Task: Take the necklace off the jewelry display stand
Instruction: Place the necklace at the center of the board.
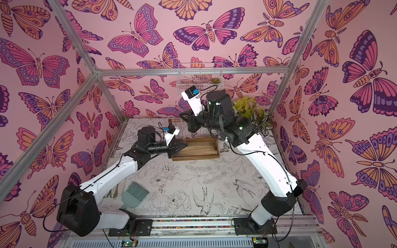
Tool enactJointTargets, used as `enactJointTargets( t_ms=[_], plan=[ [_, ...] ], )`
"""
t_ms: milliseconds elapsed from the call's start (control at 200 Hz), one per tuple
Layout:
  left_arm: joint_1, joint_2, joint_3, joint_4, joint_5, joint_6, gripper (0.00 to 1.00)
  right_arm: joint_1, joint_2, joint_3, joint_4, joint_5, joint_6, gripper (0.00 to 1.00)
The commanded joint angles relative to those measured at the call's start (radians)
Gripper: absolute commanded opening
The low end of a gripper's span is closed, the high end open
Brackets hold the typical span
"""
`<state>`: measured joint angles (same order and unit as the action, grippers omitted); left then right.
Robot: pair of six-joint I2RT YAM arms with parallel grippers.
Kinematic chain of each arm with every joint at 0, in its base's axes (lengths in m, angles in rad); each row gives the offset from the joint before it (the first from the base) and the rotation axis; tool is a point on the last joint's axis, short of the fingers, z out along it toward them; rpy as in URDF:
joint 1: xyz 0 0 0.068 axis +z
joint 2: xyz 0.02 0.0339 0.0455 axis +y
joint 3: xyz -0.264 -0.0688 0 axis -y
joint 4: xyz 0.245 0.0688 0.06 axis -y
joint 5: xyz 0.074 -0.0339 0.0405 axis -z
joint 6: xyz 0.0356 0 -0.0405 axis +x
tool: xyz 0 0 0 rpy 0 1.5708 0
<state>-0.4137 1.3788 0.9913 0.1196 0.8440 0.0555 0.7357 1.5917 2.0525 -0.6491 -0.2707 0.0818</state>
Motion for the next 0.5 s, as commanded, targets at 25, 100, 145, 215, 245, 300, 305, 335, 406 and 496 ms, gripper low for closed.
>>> enactJointTargets(
  t_ms=[25, 100, 145, 215, 245, 300, 305, 335, 406, 496],
  plan=[
    [-0.008, -0.036, -0.036, 0.008, -0.031, -0.039, 0.0, 0.007, 0.001, -0.006, 0.029, -0.008, 0.016, 0.0],
    [-0.008, -0.058, -0.06, 0.006, -0.049, -0.057, 0.0, 0.007, 0.002, -0.023, 0.038, -0.013, 0.021, 0.0],
    [-0.009, -0.078, -0.083, 0.005, -0.062, -0.069, 0.0, 0.007, 0.001, -0.031, 0.043, -0.016, 0.025, 0.0],
    [-0.011, -0.131, -0.119, -0.005, -0.079, -0.085, 0.0, 0.007, -0.001, -0.053, 0.059, -0.024, 0.036, 0.0],
    [-0.013, -0.152, -0.133, -0.015, -0.089, -0.091, 0.0, 0.007, -0.001, -0.064, 0.07, -0.027, 0.042, 0.0],
    [-0.014, -0.184, -0.155, -0.039, -0.103, -0.102, 0.0, 0.008, -0.004, -0.093, 0.09, -0.032, 0.055, 0.0],
    [-0.014, -0.187, -0.157, -0.04, -0.105, -0.103, 0.0, 0.009, -0.005, -0.095, 0.092, -0.032, 0.057, 0.0],
    [-0.016, -0.205, -0.169, -0.054, -0.113, -0.115, 0.0, 0.01, -0.007, -0.113, 0.102, -0.03, 0.061, 0.0],
    [-0.022, -0.251, -0.199, -0.09, -0.139, -0.154, 0.0, 0.014, -0.011, -0.157, 0.139, -0.038, 0.083, 0.0],
    [-0.043, -0.324, -0.257, -0.124, -0.187, -0.188, 0.0, 0.02, -0.002, -0.197, 0.165, -0.051, 0.104, 0.0]
  ],
)
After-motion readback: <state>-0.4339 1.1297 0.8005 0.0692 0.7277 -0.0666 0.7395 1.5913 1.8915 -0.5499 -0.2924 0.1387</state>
